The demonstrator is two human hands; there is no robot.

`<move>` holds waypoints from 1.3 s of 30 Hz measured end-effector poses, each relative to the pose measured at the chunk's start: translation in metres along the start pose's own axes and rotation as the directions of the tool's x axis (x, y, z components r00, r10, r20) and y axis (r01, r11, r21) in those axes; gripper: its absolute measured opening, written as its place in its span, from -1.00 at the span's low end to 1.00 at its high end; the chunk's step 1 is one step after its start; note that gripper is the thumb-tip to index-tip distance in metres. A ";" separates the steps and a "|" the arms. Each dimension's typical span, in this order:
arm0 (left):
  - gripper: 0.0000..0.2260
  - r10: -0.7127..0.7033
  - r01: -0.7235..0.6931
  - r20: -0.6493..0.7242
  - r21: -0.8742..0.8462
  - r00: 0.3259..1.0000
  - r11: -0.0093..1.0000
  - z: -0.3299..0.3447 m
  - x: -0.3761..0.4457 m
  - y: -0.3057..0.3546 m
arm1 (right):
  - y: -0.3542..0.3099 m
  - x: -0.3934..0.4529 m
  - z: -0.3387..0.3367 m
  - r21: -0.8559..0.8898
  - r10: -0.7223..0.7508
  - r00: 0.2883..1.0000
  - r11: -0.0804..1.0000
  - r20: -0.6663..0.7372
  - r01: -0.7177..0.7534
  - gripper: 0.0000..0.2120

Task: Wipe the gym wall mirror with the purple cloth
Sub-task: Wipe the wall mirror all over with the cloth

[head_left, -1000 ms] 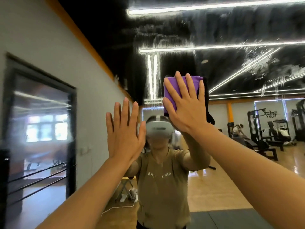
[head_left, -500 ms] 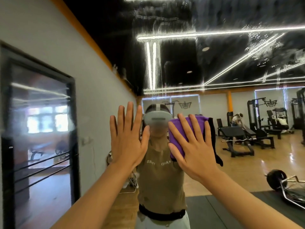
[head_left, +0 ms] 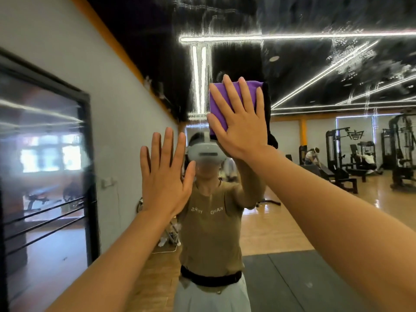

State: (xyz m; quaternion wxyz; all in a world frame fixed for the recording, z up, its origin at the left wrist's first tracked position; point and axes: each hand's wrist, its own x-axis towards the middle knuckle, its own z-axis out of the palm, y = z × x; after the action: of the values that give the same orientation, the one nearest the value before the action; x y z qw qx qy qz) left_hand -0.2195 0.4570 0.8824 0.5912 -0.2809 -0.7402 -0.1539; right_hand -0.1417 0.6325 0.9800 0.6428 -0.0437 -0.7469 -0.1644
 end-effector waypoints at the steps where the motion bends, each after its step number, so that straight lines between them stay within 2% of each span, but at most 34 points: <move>1: -0.37 0.000 0.000 0.007 -0.002 1.000 1.000 0.000 0.000 0.000 | 0.000 -0.009 0.001 0.001 -0.002 1.000 1.000 -0.008 0.002 -0.41; 10: -0.37 0.025 -0.024 0.045 -0.026 0.999 0.999 -0.007 -0.002 -0.007 | -0.020 -0.175 0.008 0.027 -0.052 0.997 0.998 0.058 0.050 -0.42; 17: -0.39 0.051 -0.050 0.036 -0.021 0.998 0.999 -0.009 -0.005 -0.013 | -0.017 -0.171 0.004 0.023 -0.085 0.993 0.996 0.078 0.084 -0.43; 24: -0.39 0.085 -0.085 0.029 -0.003 0.996 0.996 -0.007 -0.005 -0.019 | -0.005 -0.064 0.005 -0.012 -0.026 1.000 1.000 -0.008 0.026 -0.42; 27: -0.38 0.081 -0.081 0.030 -0.007 0.996 0.997 -0.007 -0.008 -0.022 | -0.003 -0.046 0.006 -0.020 0.013 0.999 1.000 -0.031 -0.014 -0.41; 29: -0.38 0.085 -0.085 0.028 -0.008 0.996 0.996 -0.006 -0.012 -0.025 | -0.007 -0.055 0.005 -0.002 0.029 0.999 1.000 -0.035 -0.029 -0.41; 32: -0.39 0.098 -0.097 0.036 -0.014 0.995 0.995 -0.005 -0.015 -0.030 | -0.020 -0.113 0.007 0.019 0.017 1.000 1.000 0.005 -0.017 -0.41; 35: -0.39 0.092 -0.091 0.040 -0.016 0.995 0.996 -0.005 -0.021 -0.037 | -0.033 -0.183 0.009 0.012 -0.080 0.994 0.997 0.068 0.079 -0.43; 39: -0.39 0.104 -0.105 0.039 0.003 0.994 0.995 -0.007 -0.027 -0.048 | -0.031 -0.197 0.008 -0.028 -0.126 0.986 0.991 0.113 0.129 -0.44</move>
State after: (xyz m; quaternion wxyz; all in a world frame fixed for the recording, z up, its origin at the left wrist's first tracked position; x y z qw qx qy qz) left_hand -0.2391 0.4083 0.8628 0.5845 -0.3208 -0.7363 -0.1155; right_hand -0.1245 0.6350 0.7815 0.5877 -0.0160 -0.7797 -0.2155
